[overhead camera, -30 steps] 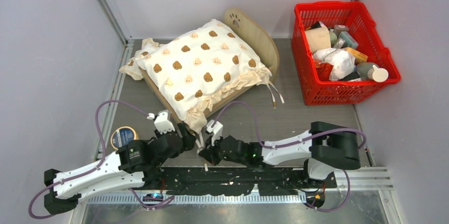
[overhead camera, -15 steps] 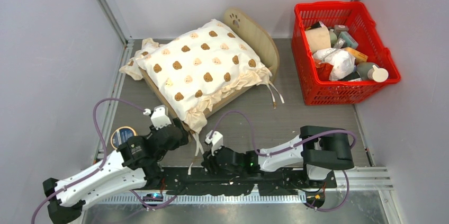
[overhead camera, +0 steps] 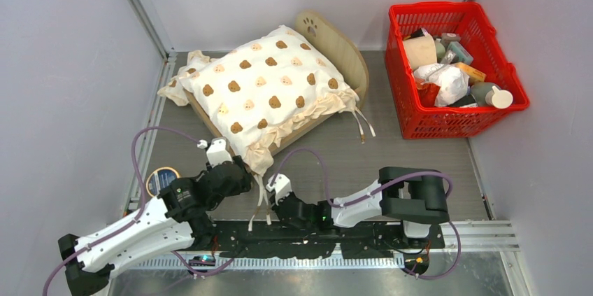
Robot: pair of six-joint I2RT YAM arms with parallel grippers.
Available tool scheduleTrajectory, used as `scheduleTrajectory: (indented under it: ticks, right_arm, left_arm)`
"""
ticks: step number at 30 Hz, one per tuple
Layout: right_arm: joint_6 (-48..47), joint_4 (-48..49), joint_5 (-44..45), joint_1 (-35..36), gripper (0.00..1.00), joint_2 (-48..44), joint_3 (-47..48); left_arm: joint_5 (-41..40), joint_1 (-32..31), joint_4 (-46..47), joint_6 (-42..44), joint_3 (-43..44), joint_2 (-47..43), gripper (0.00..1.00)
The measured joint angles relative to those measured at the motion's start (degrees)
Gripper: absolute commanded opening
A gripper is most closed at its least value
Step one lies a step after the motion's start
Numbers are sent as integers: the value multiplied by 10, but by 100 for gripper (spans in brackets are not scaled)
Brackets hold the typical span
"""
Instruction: Set up the pet bed
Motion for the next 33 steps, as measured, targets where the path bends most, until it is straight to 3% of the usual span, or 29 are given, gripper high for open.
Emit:
scheduleTrajectory:
  ticks: [6,11,13,21,27,29,31,33]
  right_arm:
    - [-11,3,12,-13,5,-34,-38]
    - [-6,10,11,-19,34,-72,-56]
    - [-1,12,9,-19,40,-73,-52]
    - [57,-21,10,-11,48,-45,12]
    - [87,-79,22,-1,44,6,70]
    - [99,-113,30,0,37,26,87]
    - [108,-131,40,1,9,32,99]
    - [113,-145,45,1,6,34,102]
  left_arm:
    - [32,0,22,20,0,1,54]
    - [43,0,24,14,0,-1,59]
    - [41,0,19,12,0,-3,62]
    - [24,4,-3,1,0,-7,63]
    - [24,10,-13,-2,0,-1,62]
    - [24,11,-14,-2,0,-4,62]
    - [24,11,-14,-4,0,-10,61]
    - [27,11,-15,-5,0,-22,60]
